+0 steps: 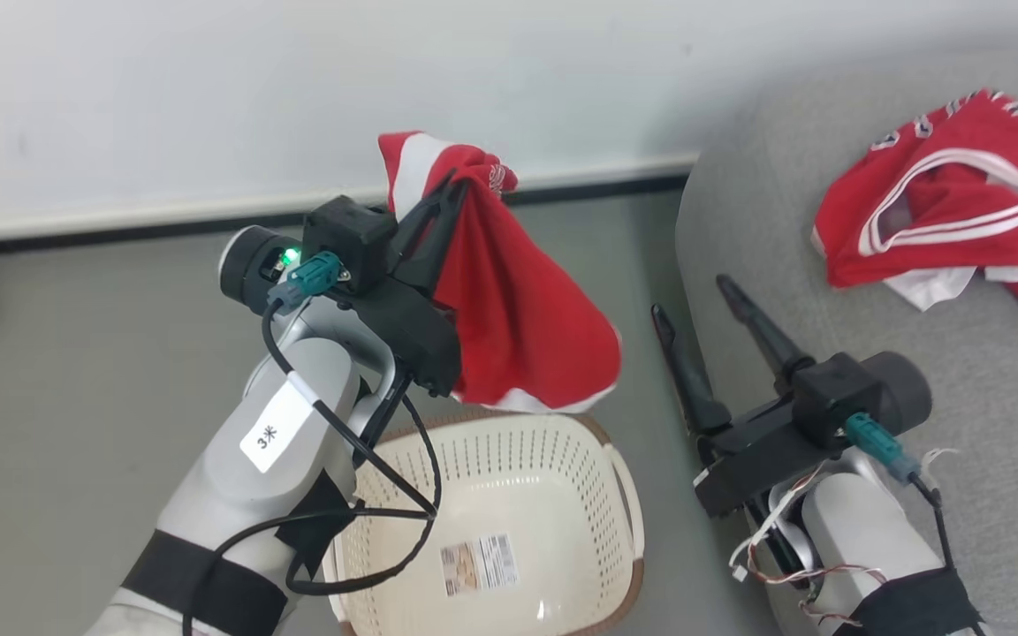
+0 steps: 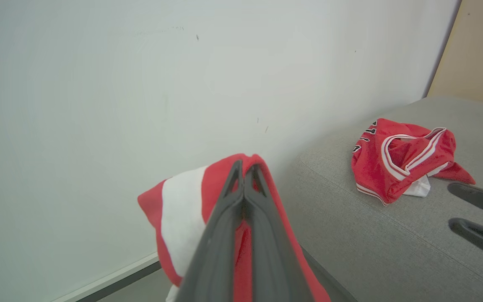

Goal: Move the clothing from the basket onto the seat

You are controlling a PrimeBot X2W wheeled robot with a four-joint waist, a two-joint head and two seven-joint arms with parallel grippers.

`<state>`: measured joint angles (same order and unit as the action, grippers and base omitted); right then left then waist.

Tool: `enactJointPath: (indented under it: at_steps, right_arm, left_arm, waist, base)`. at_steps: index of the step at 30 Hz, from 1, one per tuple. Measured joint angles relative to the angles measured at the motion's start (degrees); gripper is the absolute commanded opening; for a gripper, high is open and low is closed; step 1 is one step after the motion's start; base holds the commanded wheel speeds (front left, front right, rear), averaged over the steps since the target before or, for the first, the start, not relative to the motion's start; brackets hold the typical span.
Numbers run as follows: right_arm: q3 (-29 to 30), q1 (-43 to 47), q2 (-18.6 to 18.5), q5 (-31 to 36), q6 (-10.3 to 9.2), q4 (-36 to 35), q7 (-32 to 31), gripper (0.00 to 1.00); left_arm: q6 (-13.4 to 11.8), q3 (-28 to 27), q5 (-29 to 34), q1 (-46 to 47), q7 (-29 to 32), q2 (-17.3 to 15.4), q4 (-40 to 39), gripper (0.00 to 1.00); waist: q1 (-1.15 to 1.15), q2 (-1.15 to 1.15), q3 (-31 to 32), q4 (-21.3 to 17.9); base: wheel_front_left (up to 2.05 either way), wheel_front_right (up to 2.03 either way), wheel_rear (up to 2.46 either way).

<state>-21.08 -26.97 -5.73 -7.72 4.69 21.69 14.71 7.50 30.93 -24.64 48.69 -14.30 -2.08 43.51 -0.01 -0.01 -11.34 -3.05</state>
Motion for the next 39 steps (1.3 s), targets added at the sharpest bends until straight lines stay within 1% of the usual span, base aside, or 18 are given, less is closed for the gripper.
enactJointPath:
  at_steps: [4,8,15,17,20,25,31,32,33,34,35,39]
  right_arm:
    - [-1.5,0.7,0.1,-0.3,0.77,2.3,0.0,1.00]
    - [-3.3,0.9,0.6,-0.4,1.37,4.6,0.0,1.00]
    - [-6.5,2.0,1.3,-1.0,1.88,6.9,0.0,1.00]
    - [-7.2,2.0,1.4,-1.6,1.89,7.7,0.0,1.00]
    - [-8.0,1.9,1.6,-2.4,1.97,8.9,0.0,1.00]
    - [-9.9,1.2,1.8,-2.8,2.34,12.3,0.0,1.00]
    - [-12.2,-2.3,1.9,-3.3,2.38,16.7,0.0,1.00]
    - [-12.6,-2.6,2.0,-3.4,2.38,17.4,0.0,0.89]
    - [-12.9,-3.0,2.0,-3.5,2.38,18.1,0.0,0.42]
    - [-13.2,-3.2,2.0,-3.7,2.40,18.6,0.0,0.31]
    - [-13.7,-3.4,2.0,-4.0,2.40,19.2,0.0,0.00]
    - [-15.2,-4.3,2.0,-5.9,2.40,19.7,0.0,0.00]
  left_arm:
    - [0.0,2.1,-1.3,0.0,0.0,0.0,0.0,0.00]
    - [0.0,4.3,-4.2,-0.5,0.1,0.0,-0.2,0.00]
    - [0.0,8.6,-7.7,-3.3,1.4,0.0,-2.9,0.00]
    - [-0.5,9.9,-8.2,-3.7,1.7,0.0,-4.1,0.00]
    - [-0.8,11.1,-8.9,-3.9,2.2,0.0,-5.3,0.00]
    - [-1.5,13.1,-11.1,-4.6,3.0,0.0,-7.4,0.00]
    - [-2.5,14.3,-11.7,-4.7,3.6,-0.1,-9.8,0.00]
    - [-2.6,14.4,-11.9,-4.7,3.6,-0.1,-10.2,0.00]
    - [-2.9,14.4,-12.2,-4.7,3.6,-0.1,-10.7,0.00]
    - [-3.0,14.5,-12.3,-4.8,3.6,-0.1,-11.1,0.00]
    - [-3.0,14.3,-12.5,-4.9,3.6,-0.1,-11.1,0.00]
    - [-3.5,13.8,-13.1,-6.2,4.1,-0.1,-11.0,0.00]
  waist:
    - [0.00,0.00,3.4,0.1]
    - [0.00,0.00,6.8,0.2]
    - [-0.01,0.00,12.4,0.7]
    - [0.00,0.00,13.6,1.0]
    - [0.00,0.00,14.5,1.5]
    - [0.00,0.00,15.7,3.4]
    - [0.00,0.01,16.4,5.8]
    - [0.01,0.01,16.5,6.1]
    - [0.00,0.01,16.5,6.4]
    - [0.01,0.01,16.6,6.7]
    - [0.01,0.01,16.6,7.0]
    - [0.01,0.01,16.6,7.6]
  base:
    - [0.00,0.00,0.00]
    - [0.00,0.00,0.00]
    - [0.00,0.00,0.00]
    - [0.00,0.00,0.00]
    - [0.00,0.00,0.00]
    - [0.00,0.00,0.00]
    - [0.00,0.00,0.00]
    - [0.00,0.00,0.00]
    - [0.00,0.00,0.00]
    - [0.00,0.00,0.00]
    - [0.00,0.00,0.00]
    - [0.00,0.00,0.00]
